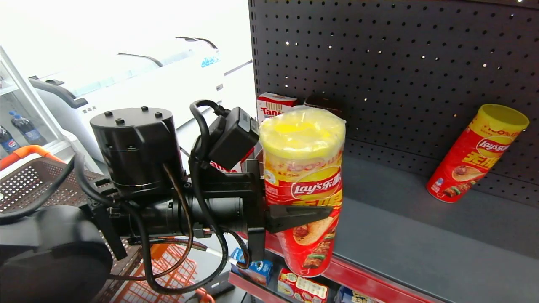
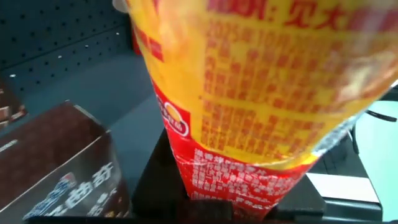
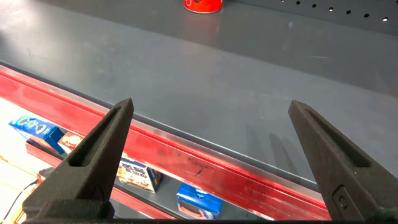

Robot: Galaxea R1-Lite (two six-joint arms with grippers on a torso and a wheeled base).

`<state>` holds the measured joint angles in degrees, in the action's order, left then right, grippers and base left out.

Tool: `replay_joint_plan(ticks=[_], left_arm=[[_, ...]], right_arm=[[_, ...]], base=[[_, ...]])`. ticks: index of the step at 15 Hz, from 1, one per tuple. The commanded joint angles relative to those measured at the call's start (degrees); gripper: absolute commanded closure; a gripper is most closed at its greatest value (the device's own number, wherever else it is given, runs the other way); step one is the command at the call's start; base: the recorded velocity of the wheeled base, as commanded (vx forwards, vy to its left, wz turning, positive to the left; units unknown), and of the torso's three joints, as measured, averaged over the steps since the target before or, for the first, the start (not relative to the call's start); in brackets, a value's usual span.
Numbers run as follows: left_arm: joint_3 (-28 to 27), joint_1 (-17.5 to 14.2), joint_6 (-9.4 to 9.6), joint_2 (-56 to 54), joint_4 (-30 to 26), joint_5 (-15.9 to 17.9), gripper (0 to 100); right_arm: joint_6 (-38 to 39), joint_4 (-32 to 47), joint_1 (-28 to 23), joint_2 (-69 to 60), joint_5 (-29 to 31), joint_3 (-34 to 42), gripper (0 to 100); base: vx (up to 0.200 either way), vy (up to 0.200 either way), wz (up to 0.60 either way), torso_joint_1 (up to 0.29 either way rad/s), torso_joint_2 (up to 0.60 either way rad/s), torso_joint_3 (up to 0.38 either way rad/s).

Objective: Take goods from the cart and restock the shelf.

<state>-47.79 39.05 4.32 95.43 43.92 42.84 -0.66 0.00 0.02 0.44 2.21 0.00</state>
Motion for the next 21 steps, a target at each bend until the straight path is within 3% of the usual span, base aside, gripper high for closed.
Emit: replay_joint_plan(ticks=[1, 13, 16, 17, 21], left_arm=[[-0.46, 1.03, -0.01, 1.25, 0.02, 0.05, 100], [-1.96, 2.0, -0.01, 1.95, 0.02, 0.93, 100], [-2.93, 3.58, -0.1, 1.95, -0.07, -2.67, 100], [-4.07, 5.25, -0.18, 1.87, -0.42, -6.8, 100], [-0.46, 6.39, -0.1, -2.35, -0.5, -8.03, 100]], right_arm=[[-0.04, 0.0, 0.06, 0.09, -0.01, 0.0, 0], [-0.04, 0.0, -0.02, 0.09, -0.01, 0.0, 0], [-0.04, 0.0, -0.02, 0.09, -0.01, 0.0, 0], [-0.04, 0.0, 0.06, 0.09, -0.01, 0.0, 0], [-0.04, 0.0, 0.06, 0.09, -0.01, 0.0, 0]], base=[[0.0, 0.0, 0.0, 0.0, 0.0, 0.0], [0.0, 0.0, 0.0, 0.0, 0.0, 0.0], [0.0, 0.0, 0.0, 0.0, 0.0, 0.0], [0.0, 0.0, 0.0, 0.0, 0.0, 0.0], [0.0, 0.0, 0.0, 0.0, 0.0, 0.0]])
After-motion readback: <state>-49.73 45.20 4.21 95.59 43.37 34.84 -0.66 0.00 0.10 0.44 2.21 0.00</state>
